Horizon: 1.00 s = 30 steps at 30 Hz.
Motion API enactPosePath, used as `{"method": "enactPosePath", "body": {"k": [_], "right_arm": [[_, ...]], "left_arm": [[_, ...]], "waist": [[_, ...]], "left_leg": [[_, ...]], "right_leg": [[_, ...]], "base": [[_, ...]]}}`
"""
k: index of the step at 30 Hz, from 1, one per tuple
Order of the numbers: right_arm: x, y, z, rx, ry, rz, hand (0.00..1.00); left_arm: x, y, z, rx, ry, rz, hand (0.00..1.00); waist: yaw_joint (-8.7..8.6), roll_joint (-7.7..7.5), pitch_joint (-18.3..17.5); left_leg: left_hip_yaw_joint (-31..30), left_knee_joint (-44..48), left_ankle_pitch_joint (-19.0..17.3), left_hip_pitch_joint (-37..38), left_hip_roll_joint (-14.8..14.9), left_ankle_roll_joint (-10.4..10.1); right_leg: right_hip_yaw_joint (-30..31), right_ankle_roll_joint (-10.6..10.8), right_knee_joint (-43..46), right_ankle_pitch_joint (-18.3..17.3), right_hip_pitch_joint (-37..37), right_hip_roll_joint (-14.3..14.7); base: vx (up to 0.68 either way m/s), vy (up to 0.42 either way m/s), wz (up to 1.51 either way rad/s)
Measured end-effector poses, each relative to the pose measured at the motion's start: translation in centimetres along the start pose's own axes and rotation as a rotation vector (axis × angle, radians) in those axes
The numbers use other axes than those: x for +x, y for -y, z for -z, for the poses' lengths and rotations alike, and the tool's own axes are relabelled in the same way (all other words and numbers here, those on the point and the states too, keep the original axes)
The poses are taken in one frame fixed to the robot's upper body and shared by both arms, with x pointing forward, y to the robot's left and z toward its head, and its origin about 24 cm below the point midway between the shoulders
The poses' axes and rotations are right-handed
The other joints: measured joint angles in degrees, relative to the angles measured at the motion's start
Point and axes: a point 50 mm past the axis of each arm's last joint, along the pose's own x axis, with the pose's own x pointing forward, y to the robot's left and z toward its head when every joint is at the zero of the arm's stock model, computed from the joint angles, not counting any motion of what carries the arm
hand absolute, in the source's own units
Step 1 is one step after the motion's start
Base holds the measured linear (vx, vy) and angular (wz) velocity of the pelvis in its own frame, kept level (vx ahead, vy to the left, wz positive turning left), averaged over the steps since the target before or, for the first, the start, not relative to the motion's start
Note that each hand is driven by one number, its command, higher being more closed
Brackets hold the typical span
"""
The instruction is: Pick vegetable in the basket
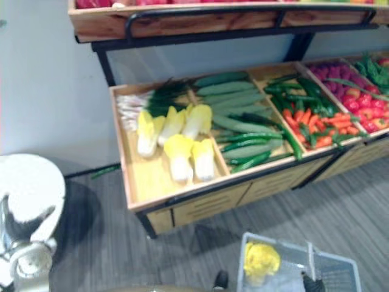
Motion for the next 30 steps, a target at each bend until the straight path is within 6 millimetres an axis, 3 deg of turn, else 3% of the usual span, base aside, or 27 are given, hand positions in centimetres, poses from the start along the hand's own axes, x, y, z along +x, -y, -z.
{"method": "enactPosePath", "body": {"k": [1, 2, 4, 5, 7, 10, 14, 20, 30], "right_arm": [[-0.1, -0.4, 0.1, 0.001, -0.001, -0.01, 1.0], [-0.3, -1.3, 0.1, -0.001, -0.002, -0.035, 1.0], [-0.6, -2.4, 0.2, 0.006, -0.006, -0.066, 1.0], [-0.6, -2.8, 0.2, 0.018, -0.009, -0.075, 1.0], [-0.9, -3.7, 0.8, 0.023, -0.038, -0.103, 1.0], [-1.1, -4.1, 1.5, 0.024, -0.07, -0.098, 1.0], [-1.3, -4.9, 1.3, -0.004, -0.059, -0.117, 1.0], [-1.7, -6.2, 1.4, -0.073, -0.047, -0.177, 1.0], [-2.1, -6.4, 2.2, -0.085, -0.074, -0.192, 1.0]], "left_arm": [[-0.2, 0.0, 1.4, 0.015, -0.057, 0.004, 0.0], [-1.2, 0.2, 5.0, 0.033, -0.22, 0.015, 0.0], [-3.1, 0.4, 9.1, 0.044, -0.434, 0.028, 0.0], [-3.9, 0.5, 10.3, 0.043, -0.502, 0.036, 0.0], [-7.5, 0.8, 13.6, 0.096, -0.687, 0.099, 0.0], [-11.0, 1.3, 15.7, 0.159, -0.817, 0.19, 0.0], [-12.6, 2.4, 16.1, 0.159, -0.86, 0.312, 0.0], [-12.3, 7.0, 13.0, 0.134, -0.687, 0.561, 0.0], [-12.6, 7.9, 12.4, 0.186, -0.617, 0.641, 0.0]], "waist": [[-0.02, -0.16, -0.1], [-0.18, -0.4, -0.5], [-0.49, -0.65, -0.7], [-0.58, -0.75, -0.6], [-0.78, -1.11, -0.8], [-0.81, -1.17, -0.8], [-1.05, -1.11, -0.8], [-2.04, -0.87, -0.9], [-2.95, -0.02, -0.1]], "left_leg": [[0.0, -0.5, 0.3, 0.2, -0.1, 0.0], [0.0, -1.8, 0.7, 0.3, -0.5, -0.4], [0.1, -3.3, 1.4, 0.7, -0.8, -0.6], [0.1, -3.9, 1.6, 1.2, -0.9, -0.5], [0.1, -5.9, 2.8, 2.2, -1.2, -1.1], [0.5, -7.9, 3.6, 3.5, -1.2, -1.5], [2.3, -9.2, 4.0, 5.2, -1.0, -1.7], [4.6, -9.8, 4.2, 7.5, -0.9, -1.6], [5.4, -8.7, 3.0, 9.2, -0.3, -1.9]], "right_leg": [[0.0, 0.0, 0.0, 0.0, 0.0, 0.0], [-0.2, -0.1, 0.0, -0.1, -0.1, -0.2], [-0.3, -0.3, 0.0, -0.3, -0.4, -0.3], [-0.3, -0.3, 0.0, -0.6, -0.4, -0.3], [-0.3, -0.3, 0.0, -1.4, -0.4, -0.1], [0.3, -0.3, 0.0, -1.6, -0.4, 0.4], [2.0, -0.2, 0.0, -1.4, -0.4, 1.1], [4.3, -0.2, 0.3, -1.3, -0.1, 1.8], [5.6, 0.2, 2.3, -2.6, 0.6, 2.0]], "base": [[-0.06, -0.018, 0.02], [-0.05, -0.01, 0.03], [-0.03, -0.007, 0.01], [0.0, 0.0, 0.0], [0.0, 0.0, 0.0], [0.04, -0.019, -0.08], [0.04, -0.013, -0.25], [0.02, -0.011, -0.21], [-0.01, -0.018, -0.05]]}}
